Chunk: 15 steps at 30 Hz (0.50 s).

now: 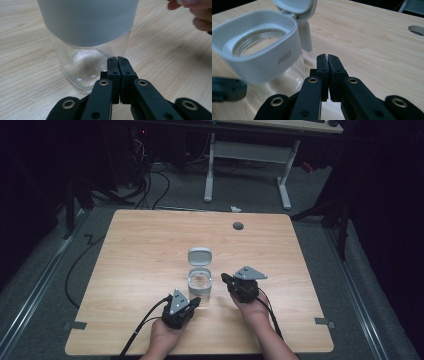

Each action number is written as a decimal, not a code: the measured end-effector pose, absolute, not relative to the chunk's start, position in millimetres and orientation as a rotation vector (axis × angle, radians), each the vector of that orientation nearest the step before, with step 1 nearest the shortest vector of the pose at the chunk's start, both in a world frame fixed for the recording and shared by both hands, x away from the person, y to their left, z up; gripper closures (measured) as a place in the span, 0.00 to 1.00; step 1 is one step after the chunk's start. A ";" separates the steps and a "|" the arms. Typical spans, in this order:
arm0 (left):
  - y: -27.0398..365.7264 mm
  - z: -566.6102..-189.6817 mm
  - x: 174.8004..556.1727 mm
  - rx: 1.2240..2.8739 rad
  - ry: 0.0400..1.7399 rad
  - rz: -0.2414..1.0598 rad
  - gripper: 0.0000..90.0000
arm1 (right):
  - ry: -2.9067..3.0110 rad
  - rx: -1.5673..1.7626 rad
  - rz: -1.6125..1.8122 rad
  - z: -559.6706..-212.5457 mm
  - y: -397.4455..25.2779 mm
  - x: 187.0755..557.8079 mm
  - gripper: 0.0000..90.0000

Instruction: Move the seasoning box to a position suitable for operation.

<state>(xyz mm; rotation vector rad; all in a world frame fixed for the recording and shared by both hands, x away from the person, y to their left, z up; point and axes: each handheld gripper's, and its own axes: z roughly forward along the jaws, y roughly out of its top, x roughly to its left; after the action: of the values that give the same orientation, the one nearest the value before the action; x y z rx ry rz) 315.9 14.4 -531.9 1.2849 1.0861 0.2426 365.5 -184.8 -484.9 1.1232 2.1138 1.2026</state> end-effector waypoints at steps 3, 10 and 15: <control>13.8 -532.1 314.7 1.285 1.077 0.252 0.99 | 2.111 1.134 1.205 -482.5 -180.0 374.9 0.98; 14.4 -531.9 314.4 1.281 1.081 0.249 0.99 | 2.092 1.138 1.200 -474.5 -170.4 394.5 0.98; 14.6 -532.2 315.0 1.279 1.084 0.248 0.99 | 2.076 1.135 1.205 -468.2 -165.1 406.8 0.98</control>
<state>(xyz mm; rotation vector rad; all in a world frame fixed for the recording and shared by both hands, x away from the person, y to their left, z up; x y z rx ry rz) 315.0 14.6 -532.2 1.2793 1.0840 0.2483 406.8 -165.1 -468.2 1.1345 2.0760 1.2049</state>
